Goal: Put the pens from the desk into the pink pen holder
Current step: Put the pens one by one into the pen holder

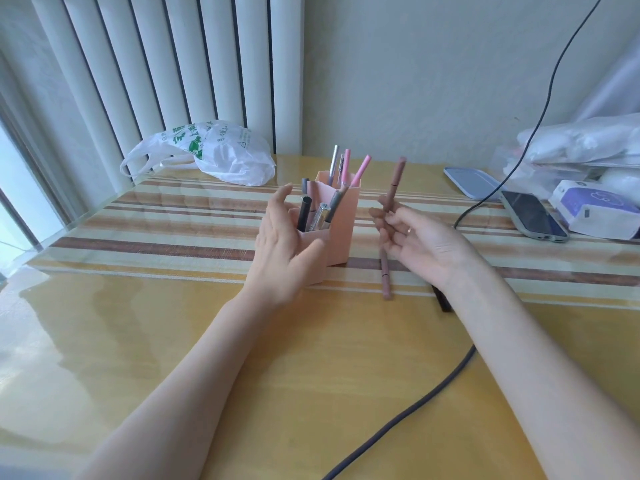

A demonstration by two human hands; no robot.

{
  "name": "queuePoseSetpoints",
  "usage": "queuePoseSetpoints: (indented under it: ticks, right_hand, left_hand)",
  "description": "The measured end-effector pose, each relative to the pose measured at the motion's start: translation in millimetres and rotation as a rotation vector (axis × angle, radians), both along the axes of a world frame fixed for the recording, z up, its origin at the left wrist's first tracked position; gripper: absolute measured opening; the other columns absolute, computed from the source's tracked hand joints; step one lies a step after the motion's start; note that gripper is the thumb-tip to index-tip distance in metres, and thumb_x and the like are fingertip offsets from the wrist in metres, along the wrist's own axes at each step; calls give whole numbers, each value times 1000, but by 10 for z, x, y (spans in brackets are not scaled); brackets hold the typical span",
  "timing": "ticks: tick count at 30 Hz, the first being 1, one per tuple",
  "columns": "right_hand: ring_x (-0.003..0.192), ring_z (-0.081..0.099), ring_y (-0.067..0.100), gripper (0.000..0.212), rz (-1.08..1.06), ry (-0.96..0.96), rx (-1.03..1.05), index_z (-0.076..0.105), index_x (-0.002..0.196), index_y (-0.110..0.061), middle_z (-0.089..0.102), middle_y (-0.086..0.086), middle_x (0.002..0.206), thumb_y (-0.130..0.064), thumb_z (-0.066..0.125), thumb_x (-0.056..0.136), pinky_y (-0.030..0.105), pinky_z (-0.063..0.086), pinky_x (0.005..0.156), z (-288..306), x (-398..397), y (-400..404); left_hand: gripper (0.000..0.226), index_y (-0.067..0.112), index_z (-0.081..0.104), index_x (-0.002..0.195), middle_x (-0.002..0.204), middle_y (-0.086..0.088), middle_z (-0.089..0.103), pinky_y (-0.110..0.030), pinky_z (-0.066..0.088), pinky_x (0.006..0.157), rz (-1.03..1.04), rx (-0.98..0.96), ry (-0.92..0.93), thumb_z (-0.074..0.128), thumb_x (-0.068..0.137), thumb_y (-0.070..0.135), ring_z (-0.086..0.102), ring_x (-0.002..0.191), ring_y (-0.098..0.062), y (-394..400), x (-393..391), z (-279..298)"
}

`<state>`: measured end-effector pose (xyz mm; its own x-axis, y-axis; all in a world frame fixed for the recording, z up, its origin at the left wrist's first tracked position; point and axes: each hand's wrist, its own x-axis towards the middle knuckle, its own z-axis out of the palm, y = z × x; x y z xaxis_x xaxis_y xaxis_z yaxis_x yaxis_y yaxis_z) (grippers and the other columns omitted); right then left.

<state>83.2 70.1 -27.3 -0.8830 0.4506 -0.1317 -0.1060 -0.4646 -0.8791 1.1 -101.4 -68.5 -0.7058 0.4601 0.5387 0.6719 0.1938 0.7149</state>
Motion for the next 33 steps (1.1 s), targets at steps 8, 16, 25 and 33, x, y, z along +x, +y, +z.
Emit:
queuePoseSetpoints:
  ticks: [8, 16, 25, 33]
  right_hand:
    - [52, 48, -2, 40, -357, 145, 718, 65, 76, -13, 65, -2, 72, -29, 40, 104, 14, 36, 56, 26, -25, -114]
    - [63, 67, 19, 45, -344, 486, 744, 36, 126, -14, 64, 25, 82, 3, 59, 92, 26, 56, 61, 105, 37, -339]
    - [77, 70, 12, 42, -335, 374, 1075, 43, 132, -17, 71, 3, 87, -11, 60, 94, 25, 54, 69, -57, -31, -371]
    - [106, 44, 22, 43, -281, 350, 1456, 51, 137, -21, 42, -8, 124, -32, 39, 98, 26, 37, 102, -172, -112, -429]
  left_hand:
    - [78, 13, 21, 141, 118, 6, 42, -26, 32, 94, 28, 1, 55, 68, 82, 32, 39, 115, -13, 36, 5, -12]
    - [71, 12, 31, 136, 114, 8, 46, -34, 40, 92, 48, 0, 78, 71, 80, 31, 46, 110, -16, 42, 6, -9]
    - [65, 13, 36, 131, 117, 8, 49, -30, 39, 89, 38, 8, 80, 71, 80, 32, 46, 108, -15, 44, -8, -17]
    - [64, 14, 37, 129, 111, 4, 52, -31, 40, 85, 13, 16, 104, 65, 77, 38, 47, 101, -14, 31, -12, -19]
